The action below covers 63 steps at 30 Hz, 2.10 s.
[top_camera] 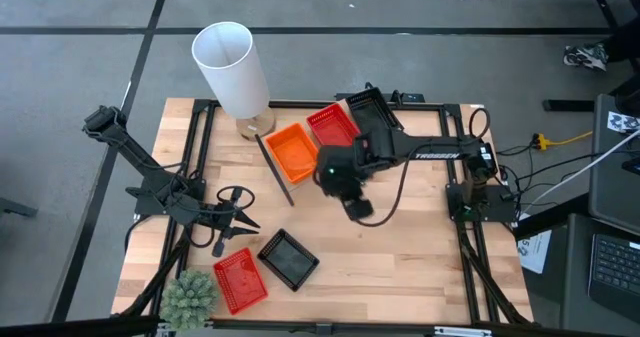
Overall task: Stack baskets on shelf by color
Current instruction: Move the baskets to the center of the table
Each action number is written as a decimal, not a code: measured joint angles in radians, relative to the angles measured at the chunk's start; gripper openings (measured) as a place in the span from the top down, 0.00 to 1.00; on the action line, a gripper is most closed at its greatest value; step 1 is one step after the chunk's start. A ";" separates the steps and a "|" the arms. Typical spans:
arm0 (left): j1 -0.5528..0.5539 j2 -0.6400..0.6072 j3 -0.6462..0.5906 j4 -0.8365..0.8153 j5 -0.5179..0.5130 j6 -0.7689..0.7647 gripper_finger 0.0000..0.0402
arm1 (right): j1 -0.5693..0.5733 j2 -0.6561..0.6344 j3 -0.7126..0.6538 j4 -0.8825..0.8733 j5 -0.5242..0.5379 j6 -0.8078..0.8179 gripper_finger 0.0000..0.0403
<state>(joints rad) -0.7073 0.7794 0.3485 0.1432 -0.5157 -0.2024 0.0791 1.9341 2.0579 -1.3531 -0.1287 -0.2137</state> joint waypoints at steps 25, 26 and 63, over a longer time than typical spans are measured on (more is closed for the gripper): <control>0.064 0.527 0.599 -0.504 0.178 -0.321 0.97 | 0.418 -0.398 -0.747 0.020 0.277 0.835 0.75; 0.070 0.573 0.617 -0.501 0.180 -0.342 0.97 | 0.435 -0.418 -0.764 0.020 0.303 0.874 0.75; 0.216 1.196 1.477 -1.427 0.481 -0.447 1.00 | 0.666 -0.573 -0.702 -0.041 1.068 1.144 0.75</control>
<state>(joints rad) -0.4914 1.9756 1.8251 -1.2835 -0.0348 -0.6499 0.7452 1.3613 1.3561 -1.3940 0.9391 0.9306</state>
